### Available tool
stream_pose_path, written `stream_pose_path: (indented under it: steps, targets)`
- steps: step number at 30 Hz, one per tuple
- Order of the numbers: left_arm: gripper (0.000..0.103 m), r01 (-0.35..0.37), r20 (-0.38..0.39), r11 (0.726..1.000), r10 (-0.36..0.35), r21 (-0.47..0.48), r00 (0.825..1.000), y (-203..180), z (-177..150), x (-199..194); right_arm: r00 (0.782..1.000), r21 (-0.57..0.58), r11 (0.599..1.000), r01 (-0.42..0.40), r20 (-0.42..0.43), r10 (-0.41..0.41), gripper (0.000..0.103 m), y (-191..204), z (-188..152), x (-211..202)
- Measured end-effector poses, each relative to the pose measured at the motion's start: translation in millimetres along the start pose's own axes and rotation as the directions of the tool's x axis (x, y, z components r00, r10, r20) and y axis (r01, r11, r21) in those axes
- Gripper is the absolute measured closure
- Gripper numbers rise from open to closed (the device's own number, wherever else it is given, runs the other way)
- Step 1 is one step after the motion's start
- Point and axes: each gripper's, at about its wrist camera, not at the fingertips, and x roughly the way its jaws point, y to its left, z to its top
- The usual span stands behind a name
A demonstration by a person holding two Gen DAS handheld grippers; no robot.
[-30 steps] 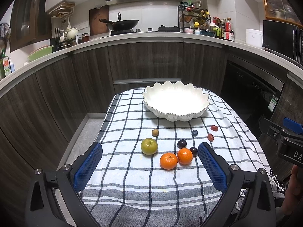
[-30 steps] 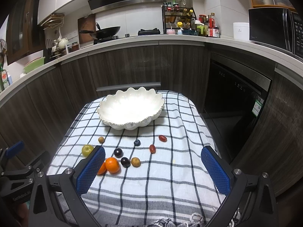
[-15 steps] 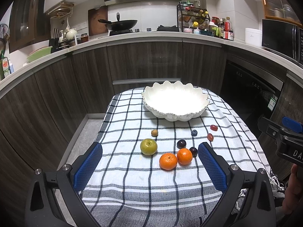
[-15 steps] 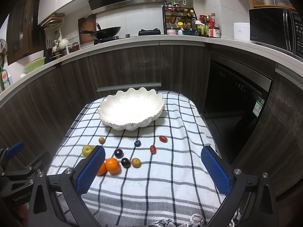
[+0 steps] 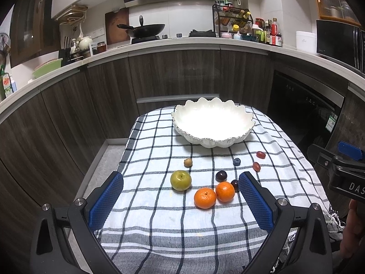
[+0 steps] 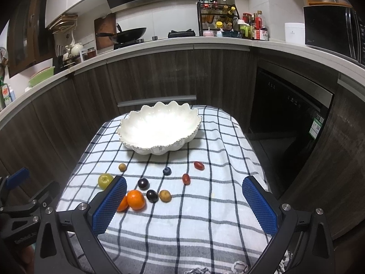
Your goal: Organize fruits
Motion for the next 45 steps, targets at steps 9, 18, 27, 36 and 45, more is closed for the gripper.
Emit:
stream_pose_path:
  steps: [9,18,27,36,45]
  targets:
    - [0.0,0.015,-0.031,1.0,-0.014,0.011,0.999,-2,4,15,1.0,-0.016,1.0,-0.008,-0.016,0.008,0.0,3,3,15]
    - [0.002,0.042,-0.069,0.999,-0.04,0.028,0.997,-9,4,33,0.999,-0.02,1.0,-0.019,-0.036,0.018,0.0,2,6,29]
    - [0.008,0.051,-0.116,0.998,-0.048,0.026,0.992,-10,1,56,0.999,-0.046,0.999,-0.002,-0.054,-0.001,0.0,4,8,50]
    - [0.013,0.08,-0.151,0.995,-0.07,0.057,0.986,-14,-3,76,0.996,-0.076,0.997,-0.012,-0.084,0.006,0.004,7,1,70]
    - [0.019,0.111,-0.198,0.991,-0.094,0.074,0.976,-19,-15,100,0.989,-0.102,0.994,-0.051,-0.144,0.036,0.021,14,-9,94]
